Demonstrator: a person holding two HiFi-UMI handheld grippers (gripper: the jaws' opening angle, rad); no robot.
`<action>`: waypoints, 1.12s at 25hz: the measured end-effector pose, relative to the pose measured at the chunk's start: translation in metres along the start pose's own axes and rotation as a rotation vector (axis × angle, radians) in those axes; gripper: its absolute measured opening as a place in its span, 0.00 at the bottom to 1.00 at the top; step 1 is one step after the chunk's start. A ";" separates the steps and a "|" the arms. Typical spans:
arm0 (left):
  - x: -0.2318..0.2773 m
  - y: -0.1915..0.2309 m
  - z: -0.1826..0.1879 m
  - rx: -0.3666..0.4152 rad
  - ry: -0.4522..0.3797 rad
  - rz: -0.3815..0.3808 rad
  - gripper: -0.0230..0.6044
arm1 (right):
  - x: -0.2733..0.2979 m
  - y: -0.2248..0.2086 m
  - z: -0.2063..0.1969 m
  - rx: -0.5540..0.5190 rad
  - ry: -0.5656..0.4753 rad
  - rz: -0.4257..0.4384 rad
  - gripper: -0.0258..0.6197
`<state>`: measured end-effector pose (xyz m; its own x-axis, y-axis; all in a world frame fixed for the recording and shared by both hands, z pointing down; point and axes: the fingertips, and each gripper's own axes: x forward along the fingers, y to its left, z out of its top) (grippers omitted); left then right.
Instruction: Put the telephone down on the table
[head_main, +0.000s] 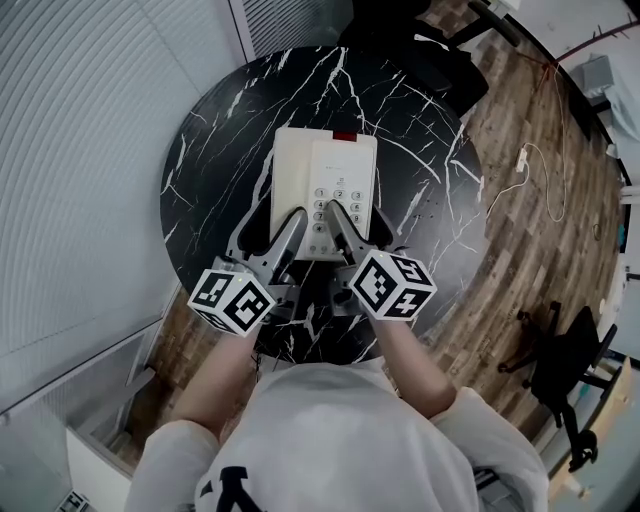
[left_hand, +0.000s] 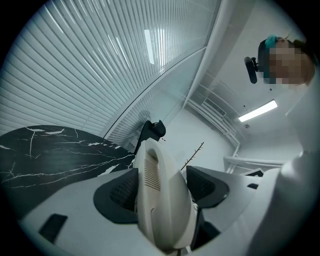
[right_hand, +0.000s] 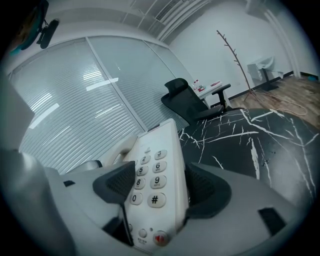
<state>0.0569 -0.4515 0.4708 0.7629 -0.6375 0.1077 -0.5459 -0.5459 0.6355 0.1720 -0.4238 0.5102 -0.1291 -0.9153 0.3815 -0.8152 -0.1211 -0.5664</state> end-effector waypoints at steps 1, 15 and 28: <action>0.000 0.002 -0.002 -0.003 0.002 0.002 0.52 | 0.001 -0.001 -0.002 0.001 0.005 -0.002 0.55; 0.005 0.023 -0.033 -0.044 0.046 0.049 0.52 | 0.012 -0.025 -0.031 0.023 0.075 -0.034 0.55; 0.014 0.037 -0.054 -0.073 0.076 0.078 0.52 | 0.021 -0.044 -0.046 0.031 0.121 -0.061 0.55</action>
<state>0.0657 -0.4509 0.5373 0.7446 -0.6319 0.2148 -0.5801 -0.4537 0.6765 0.1790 -0.4199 0.5766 -0.1485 -0.8533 0.4998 -0.8058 -0.1885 -0.5613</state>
